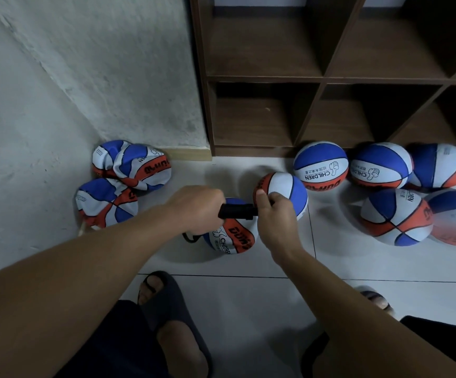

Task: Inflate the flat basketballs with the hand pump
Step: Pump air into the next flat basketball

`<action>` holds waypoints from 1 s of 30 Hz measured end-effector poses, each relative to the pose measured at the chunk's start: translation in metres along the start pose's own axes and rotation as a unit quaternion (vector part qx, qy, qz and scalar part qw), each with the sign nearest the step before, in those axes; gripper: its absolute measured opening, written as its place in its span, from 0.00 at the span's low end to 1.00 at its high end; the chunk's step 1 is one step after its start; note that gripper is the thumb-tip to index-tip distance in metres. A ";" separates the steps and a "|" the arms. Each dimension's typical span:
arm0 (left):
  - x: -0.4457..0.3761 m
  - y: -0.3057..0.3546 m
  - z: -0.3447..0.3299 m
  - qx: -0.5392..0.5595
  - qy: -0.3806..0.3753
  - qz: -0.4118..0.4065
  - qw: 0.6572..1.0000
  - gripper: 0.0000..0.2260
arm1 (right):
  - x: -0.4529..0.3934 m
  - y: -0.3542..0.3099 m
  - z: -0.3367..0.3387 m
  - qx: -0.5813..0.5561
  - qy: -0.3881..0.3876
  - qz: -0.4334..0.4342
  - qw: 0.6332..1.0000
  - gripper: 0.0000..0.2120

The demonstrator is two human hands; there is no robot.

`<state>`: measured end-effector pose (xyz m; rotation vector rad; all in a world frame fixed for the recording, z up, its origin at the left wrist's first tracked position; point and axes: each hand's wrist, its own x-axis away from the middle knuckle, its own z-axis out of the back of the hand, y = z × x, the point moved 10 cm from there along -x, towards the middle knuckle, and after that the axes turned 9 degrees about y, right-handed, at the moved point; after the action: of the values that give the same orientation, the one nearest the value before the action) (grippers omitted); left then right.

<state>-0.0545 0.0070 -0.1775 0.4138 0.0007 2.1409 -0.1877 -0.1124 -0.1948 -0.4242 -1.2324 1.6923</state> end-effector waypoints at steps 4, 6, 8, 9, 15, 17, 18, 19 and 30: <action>-0.001 0.003 -0.004 0.009 0.000 -0.008 1.000 0.11 | 0.001 0.003 -0.007 -0.001 -0.018 -0.005 1.000 0.20; -0.002 0.004 -0.006 0.007 0.002 -0.014 1.000 0.10 | 0.000 0.008 -0.007 -0.003 -0.020 -0.012 1.000 0.20; -0.002 0.004 -0.008 0.007 0.000 -0.017 1.000 0.09 | -0.002 0.014 -0.009 -0.005 -0.029 -0.024 0.999 0.19; -0.002 0.003 -0.009 0.009 -0.003 -0.017 1.000 0.09 | -0.003 0.015 -0.011 -0.003 -0.034 -0.024 0.999 0.19; -0.002 -0.022 -0.004 0.029 -0.016 0.018 0.999 0.11 | -0.032 0.021 0.021 0.023 -0.003 -0.035 0.999 0.19; 0.000 -0.036 0.000 0.027 -0.014 0.038 0.999 0.13 | -0.048 0.030 0.044 0.016 0.031 -0.054 0.998 0.18; 0.000 -0.040 0.000 0.027 -0.014 0.044 0.999 0.14 | -0.054 0.032 0.052 0.013 0.041 -0.054 0.998 0.18; 0.001 -0.043 0.000 0.027 -0.014 0.047 0.998 0.14 | -0.057 0.032 0.056 0.010 0.045 -0.050 0.998 0.18; 0.006 -0.003 -0.006 -0.004 -0.001 0.002 1.000 0.12 | 0.001 0.011 -0.001 0.026 -0.021 0.007 0.999 0.20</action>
<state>-0.0567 0.0144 -0.1820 0.4111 -0.0109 2.1437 -0.1926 -0.1117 -0.2044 -0.3679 -1.2159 1.7490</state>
